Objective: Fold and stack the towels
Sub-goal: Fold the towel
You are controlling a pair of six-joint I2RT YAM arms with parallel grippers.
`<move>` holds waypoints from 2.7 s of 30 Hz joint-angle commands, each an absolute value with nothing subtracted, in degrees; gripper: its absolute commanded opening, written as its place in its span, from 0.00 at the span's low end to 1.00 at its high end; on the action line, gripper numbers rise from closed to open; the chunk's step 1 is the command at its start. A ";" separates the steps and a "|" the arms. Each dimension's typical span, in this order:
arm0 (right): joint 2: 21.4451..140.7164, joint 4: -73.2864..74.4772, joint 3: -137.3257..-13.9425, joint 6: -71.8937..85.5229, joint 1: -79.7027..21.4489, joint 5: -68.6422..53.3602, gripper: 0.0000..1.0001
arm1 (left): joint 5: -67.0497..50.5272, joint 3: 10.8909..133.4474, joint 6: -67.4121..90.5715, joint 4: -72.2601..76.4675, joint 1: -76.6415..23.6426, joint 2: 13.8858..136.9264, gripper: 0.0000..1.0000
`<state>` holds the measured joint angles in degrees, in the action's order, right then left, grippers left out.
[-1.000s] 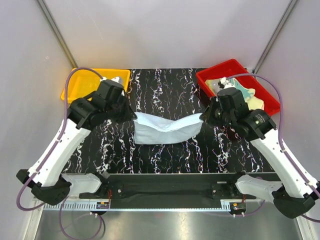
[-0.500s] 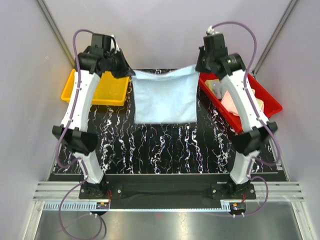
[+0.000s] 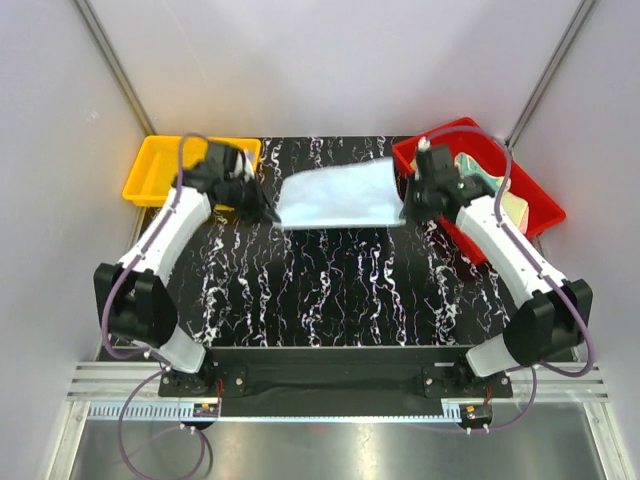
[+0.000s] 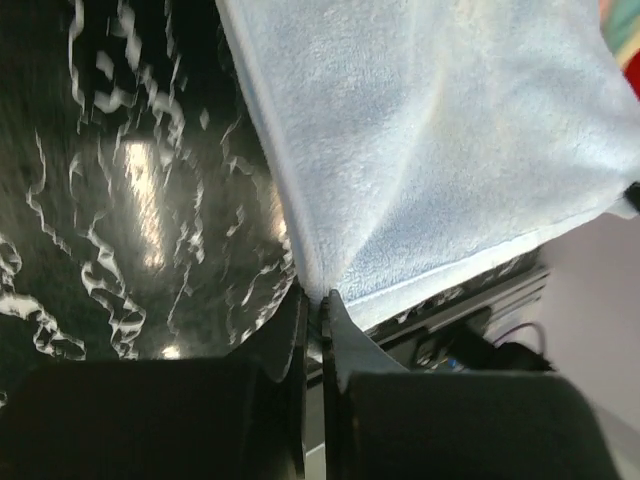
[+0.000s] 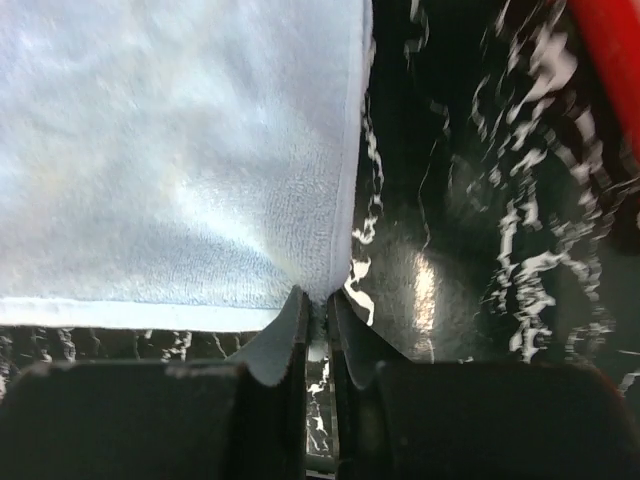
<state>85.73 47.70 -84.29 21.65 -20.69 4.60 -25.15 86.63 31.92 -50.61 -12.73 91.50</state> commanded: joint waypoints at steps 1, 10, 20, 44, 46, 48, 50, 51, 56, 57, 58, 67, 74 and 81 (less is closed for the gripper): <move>83.24 38.25 -68.62 26.18 -20.74 0.10 0.00 | -24.79 70.52 30.94 -40.63 -14.49 85.53 0.00; 79.03 36.39 -46.43 34.09 -25.83 -3.08 0.00 | -17.58 45.28 33.48 -39.02 -20.47 77.97 0.03; 72.25 36.82 -40.69 37.70 -29.09 -4.75 0.00 | -14.50 42.55 36.91 -41.22 -23.73 73.21 0.00; 72.25 34.63 -36.65 39.90 -31.46 -3.43 0.01 | -11.86 33.93 42.63 -35.95 -26.81 71.72 0.06; 71.20 36.55 -37.00 39.99 -31.46 -3.52 0.15 | -12.13 35.41 42.89 -37.87 -26.89 70.41 0.27; 69.79 38.57 -39.01 39.90 -31.46 -3.17 0.37 | -10.99 40.30 41.84 -41.46 -26.89 69.18 0.39; 68.38 40.43 -41.47 37.89 -31.38 -3.68 0.51 | -6.71 46.02 37.55 -44.37 -26.89 68.90 0.43; 68.64 40.60 -45.83 35.71 -31.12 -4.30 0.55 | -4.42 50.14 35.70 -47.34 -26.89 70.39 0.47; 80.05 38.33 -63.87 18.40 -28.75 -5.36 0.59 | 5.00 71.87 20.76 -45.36 -25.67 79.08 0.60; 82.59 37.45 -69.81 11.84 -27.96 -5.71 0.58 | 4.75 74.50 18.05 -44.31 -24.45 83.36 0.59; 87.84 37.88 -73.00 8.65 -25.95 -6.50 0.57 | 4.92 80.19 13.15 -44.12 -24.09 85.50 0.58; 116.07 47.64 -103.00 -13.01 -17.67 -16.08 0.46 | -1.41 95.61 -1.13 -39.02 -19.69 106.77 0.57; 130.68 51.50 -115.38 -18.80 -14.33 -15.20 0.43 | -0.97 102.12 -8.34 -40.96 -18.02 118.64 0.53; 138.95 53.09 -122.78 -22.67 -12.39 -11.25 0.39 | -0.18 104.68 -9.49 -40.17 -16.08 125.59 0.46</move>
